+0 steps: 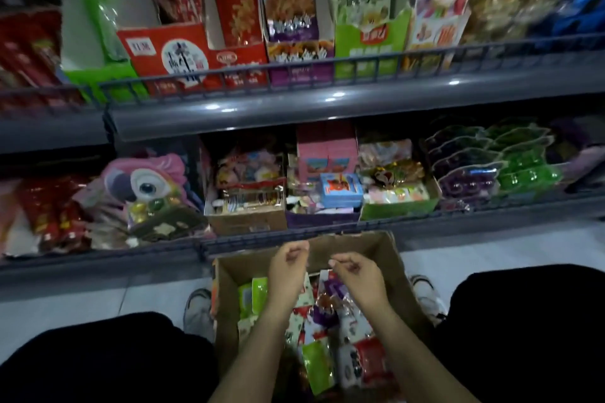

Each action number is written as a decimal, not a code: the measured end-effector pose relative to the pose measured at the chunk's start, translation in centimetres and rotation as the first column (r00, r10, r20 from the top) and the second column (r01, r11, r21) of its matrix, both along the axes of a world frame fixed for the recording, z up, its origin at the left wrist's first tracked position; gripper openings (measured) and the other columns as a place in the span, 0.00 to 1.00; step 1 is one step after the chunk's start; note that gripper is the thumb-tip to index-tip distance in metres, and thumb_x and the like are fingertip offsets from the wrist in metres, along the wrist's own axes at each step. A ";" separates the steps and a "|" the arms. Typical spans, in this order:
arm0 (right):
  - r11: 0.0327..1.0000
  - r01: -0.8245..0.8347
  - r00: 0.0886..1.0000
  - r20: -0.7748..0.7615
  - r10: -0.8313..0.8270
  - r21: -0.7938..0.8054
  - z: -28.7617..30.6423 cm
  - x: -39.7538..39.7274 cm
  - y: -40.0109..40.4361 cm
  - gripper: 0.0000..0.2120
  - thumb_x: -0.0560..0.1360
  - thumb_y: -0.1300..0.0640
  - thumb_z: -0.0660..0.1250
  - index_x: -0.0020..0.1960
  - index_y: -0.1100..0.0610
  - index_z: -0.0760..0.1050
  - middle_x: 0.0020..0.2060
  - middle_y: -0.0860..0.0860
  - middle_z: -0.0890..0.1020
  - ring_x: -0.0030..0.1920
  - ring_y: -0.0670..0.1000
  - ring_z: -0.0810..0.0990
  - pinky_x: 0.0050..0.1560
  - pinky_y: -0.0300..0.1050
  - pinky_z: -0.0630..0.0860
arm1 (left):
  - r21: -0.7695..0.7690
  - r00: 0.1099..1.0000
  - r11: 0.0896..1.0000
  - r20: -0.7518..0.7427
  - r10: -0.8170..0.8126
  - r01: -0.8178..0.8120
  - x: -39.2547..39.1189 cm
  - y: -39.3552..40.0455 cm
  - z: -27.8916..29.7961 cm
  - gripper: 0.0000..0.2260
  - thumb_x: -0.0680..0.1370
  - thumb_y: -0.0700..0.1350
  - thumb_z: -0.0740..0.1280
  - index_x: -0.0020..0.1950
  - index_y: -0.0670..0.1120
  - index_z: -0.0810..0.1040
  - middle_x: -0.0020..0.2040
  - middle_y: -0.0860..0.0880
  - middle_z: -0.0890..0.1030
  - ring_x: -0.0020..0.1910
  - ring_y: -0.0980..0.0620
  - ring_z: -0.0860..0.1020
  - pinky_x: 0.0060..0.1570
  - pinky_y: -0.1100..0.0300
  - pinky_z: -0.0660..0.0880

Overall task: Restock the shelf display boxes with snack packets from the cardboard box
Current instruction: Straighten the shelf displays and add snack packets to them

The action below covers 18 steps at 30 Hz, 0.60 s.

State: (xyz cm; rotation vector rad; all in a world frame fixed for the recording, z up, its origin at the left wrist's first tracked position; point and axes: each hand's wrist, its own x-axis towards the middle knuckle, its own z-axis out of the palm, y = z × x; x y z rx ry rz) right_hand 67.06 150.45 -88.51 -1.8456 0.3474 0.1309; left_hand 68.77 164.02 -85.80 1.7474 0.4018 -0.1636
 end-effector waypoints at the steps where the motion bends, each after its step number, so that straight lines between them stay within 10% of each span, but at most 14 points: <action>1: 1.000 0.005 0.999 -0.036 -0.005 0.000 -1.3 -0.2 0.1 0.02 0.73 0.60 0.70 0.45 0.56 0.80 0.36 0.46 0.81 0.40 0.44 0.79 0.43 0.34 0.74 | 0.016 0.999 1.000 -0.043 -0.001 0.001 -0.2 0.2 -1.5 0.04 0.79 0.44 0.64 0.48 0.49 0.78 0.47 0.49 0.81 0.47 0.51 0.79 0.39 0.67 0.73; 11: 0.997 -0.071 0.900 -0.433 0.055 -0.020 -11.3 -3.4 0.5 0.09 0.74 0.62 0.68 0.53 0.64 0.80 0.48 0.56 0.82 0.46 0.50 0.78 0.40 0.32 0.70 | 0.170 0.918 0.958 -0.364 -0.157 0.232 -3.1 1.9 -13.1 0.08 0.78 0.44 0.65 0.50 0.42 0.82 0.48 0.49 0.82 0.49 0.52 0.78 0.42 0.67 0.68; 15: 0.997 -0.080 0.808 -0.584 0.079 0.024 -13.9 -5.0 0.8 0.11 0.75 0.64 0.67 0.57 0.65 0.78 0.36 0.49 0.78 0.36 0.44 0.73 0.31 0.27 0.68 | 0.142 0.838 0.950 -0.519 -0.169 0.279 -4.7 2.1 -15.8 0.06 0.77 0.34 0.64 0.47 0.35 0.81 0.44 0.48 0.78 0.47 0.50 0.75 0.39 0.65 0.67; 18: 0.994 -0.100 0.752 -0.651 0.103 0.042 -15.4 -6.0 1.4 0.16 0.74 0.62 0.68 0.61 0.64 0.76 0.49 0.54 0.82 0.46 0.49 0.78 0.41 0.33 0.70 | 0.136 0.751 0.943 -0.643 -0.149 0.304 -5.5 2.1 -16.7 0.04 0.77 0.38 0.65 0.44 0.45 0.76 0.43 0.50 0.76 0.44 0.52 0.73 0.36 0.67 0.68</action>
